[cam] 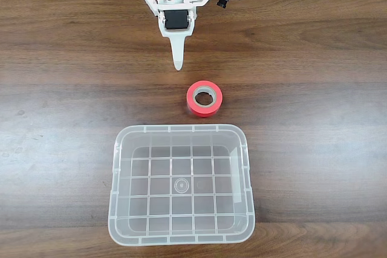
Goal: Grab the tape and place it in the box.
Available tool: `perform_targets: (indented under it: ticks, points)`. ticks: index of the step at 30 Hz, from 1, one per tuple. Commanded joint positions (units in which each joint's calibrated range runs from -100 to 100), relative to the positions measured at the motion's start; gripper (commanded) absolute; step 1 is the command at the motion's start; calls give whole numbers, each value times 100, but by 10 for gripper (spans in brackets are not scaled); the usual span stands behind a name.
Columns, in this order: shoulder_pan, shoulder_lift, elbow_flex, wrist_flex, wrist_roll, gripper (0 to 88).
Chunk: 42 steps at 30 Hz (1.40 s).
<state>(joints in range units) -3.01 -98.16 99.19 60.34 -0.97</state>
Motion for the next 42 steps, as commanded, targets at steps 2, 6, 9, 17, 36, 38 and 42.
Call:
perform_targets:
  ticks: [2,6,9,17,36,38,42]
  points:
    - [-36,-80,-6,-49,-56,16]
    - [-43,-88,-15,-58,-62,15]
    - [-43,-88,-112,-58,-67,15]
    - [-482,-39,-856,139,-120,13]
    - [-702,1079,-2941,892,-151,12]
    - [-702,1819,-3493,892,-141,12]
    - [-709,3573,-4833,927,-120,13]
